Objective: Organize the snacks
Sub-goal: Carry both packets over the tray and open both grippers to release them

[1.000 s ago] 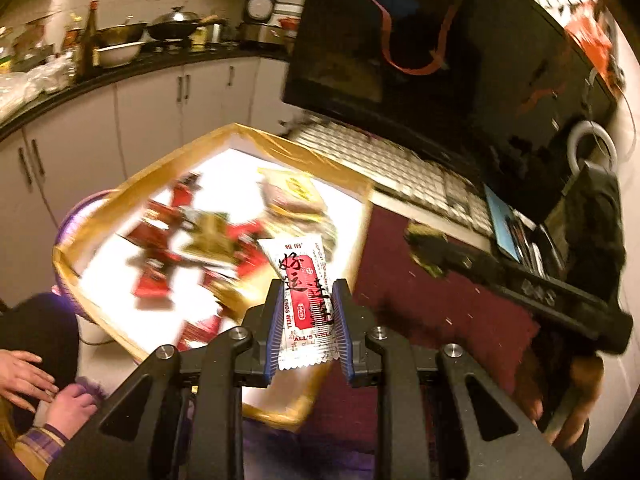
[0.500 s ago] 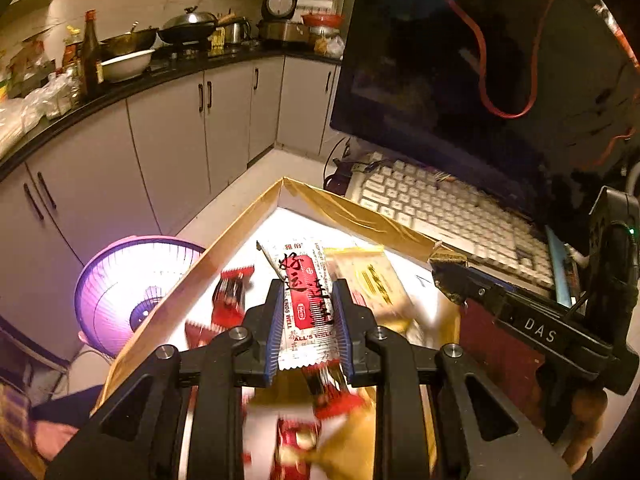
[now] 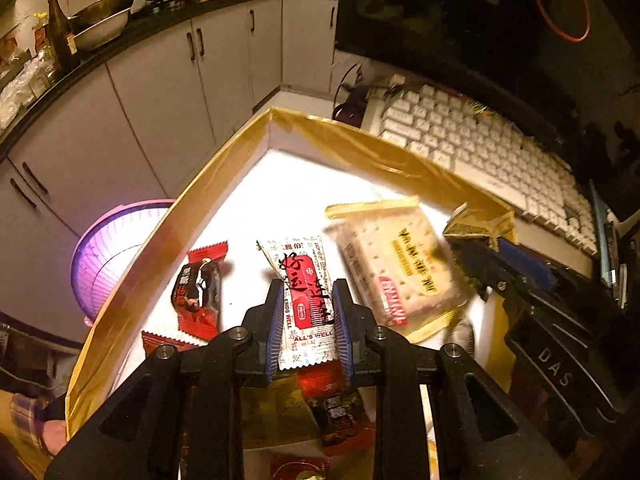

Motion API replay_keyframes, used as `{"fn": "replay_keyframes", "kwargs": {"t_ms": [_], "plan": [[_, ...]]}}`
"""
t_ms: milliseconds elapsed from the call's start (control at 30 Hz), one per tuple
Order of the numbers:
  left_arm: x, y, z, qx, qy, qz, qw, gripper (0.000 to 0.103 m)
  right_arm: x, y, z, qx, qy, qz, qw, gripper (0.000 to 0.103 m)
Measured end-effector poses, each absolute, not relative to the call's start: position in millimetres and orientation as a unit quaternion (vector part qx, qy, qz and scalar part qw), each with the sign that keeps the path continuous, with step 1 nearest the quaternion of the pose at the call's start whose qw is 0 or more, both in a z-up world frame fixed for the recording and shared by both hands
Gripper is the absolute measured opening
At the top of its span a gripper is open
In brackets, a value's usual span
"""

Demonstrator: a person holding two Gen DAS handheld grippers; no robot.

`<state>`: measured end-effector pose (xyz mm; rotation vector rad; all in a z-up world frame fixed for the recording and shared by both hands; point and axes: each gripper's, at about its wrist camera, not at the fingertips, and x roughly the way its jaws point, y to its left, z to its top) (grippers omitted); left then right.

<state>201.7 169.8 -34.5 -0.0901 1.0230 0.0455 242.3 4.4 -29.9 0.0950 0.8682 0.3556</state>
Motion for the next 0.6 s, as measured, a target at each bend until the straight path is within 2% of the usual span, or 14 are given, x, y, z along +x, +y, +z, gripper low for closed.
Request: {"fn": "replay_keyframes", "kwargs": {"t_ms": [267,333,400,433,533,600], "plan": [[209,172,-47,-0.043,0.519,0.034,0.853,0.024,241,12,-35,0.030,0.421,0.170,0.891,0.036],[209,172,-47,-0.045,0.518,0.031,0.853,0.029,241,11,-35,0.037,0.421,0.174,0.890,0.036],[206,171,-47,-0.046,0.519,0.022,0.854,0.039,243,8,-35,0.053,0.422,0.180,0.887,0.037],[204,171,-46,-0.048,0.515,0.022,0.855,0.044,243,7,-36,0.061,0.423,0.185,0.885,0.041],[187,169,-36,-0.042,0.485,0.027,0.873,0.046,241,8,-33,0.071,0.418,0.206,0.882,0.061],[171,167,-25,-0.031,0.461,0.040,0.886,0.059,235,11,-29,0.073,0.407,0.212,0.885,0.079]]}}
